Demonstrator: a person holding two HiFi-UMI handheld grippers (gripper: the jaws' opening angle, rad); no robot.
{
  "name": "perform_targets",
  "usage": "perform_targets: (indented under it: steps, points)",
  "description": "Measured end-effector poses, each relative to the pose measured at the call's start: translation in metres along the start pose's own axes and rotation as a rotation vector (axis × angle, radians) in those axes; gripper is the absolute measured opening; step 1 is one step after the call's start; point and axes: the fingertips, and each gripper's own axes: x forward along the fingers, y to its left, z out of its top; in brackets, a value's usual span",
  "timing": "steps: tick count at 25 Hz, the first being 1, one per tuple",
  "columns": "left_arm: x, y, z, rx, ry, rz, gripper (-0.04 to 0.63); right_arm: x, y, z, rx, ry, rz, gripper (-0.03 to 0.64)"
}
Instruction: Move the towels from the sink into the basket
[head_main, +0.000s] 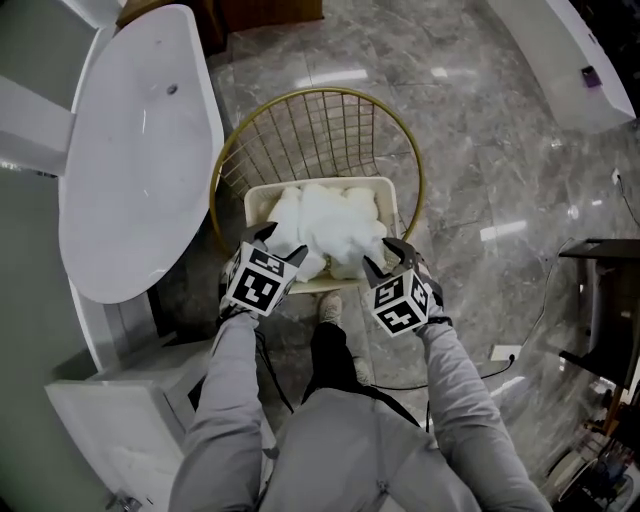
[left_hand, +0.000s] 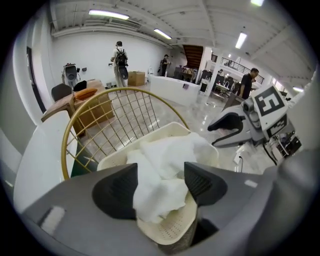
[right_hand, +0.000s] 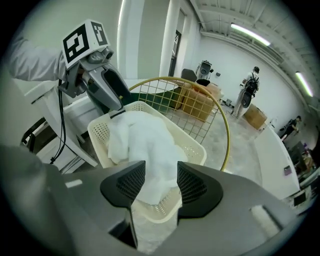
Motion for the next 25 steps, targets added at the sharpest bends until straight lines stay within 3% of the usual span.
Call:
perform_targets:
  steps: [8,15,25]
  points:
    - [-0.055,-0.035,-0.001,-0.029,-0.095,0.107,0.316,-0.054,0.013,0.002,-0.01,-0.124,-0.052,0.179]
    - [-0.104,-0.065,0.006,-0.034,-0.195,0.229,0.316,-0.112,0.0,0.012,0.083,-0.301,-0.099,0.179]
    - [-0.184,-0.144,-0.021,-0.043,-0.345,0.382,0.316,-0.196,0.025,-0.019,0.115,-0.457,-0.131,0.179]
